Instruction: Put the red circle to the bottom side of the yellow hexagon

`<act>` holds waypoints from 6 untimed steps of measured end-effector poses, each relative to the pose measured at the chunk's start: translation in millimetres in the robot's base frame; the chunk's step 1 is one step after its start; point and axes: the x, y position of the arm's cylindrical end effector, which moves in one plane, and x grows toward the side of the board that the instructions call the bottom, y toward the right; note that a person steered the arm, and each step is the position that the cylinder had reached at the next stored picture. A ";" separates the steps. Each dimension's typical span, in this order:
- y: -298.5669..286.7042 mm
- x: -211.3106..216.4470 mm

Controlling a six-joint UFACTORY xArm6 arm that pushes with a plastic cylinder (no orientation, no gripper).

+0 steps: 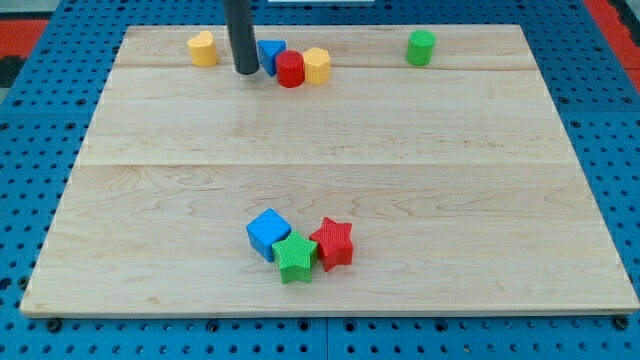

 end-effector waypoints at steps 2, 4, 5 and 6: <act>21.6 -11.7; 54.5 37.4; 67.2 56.3; 62.1 70.8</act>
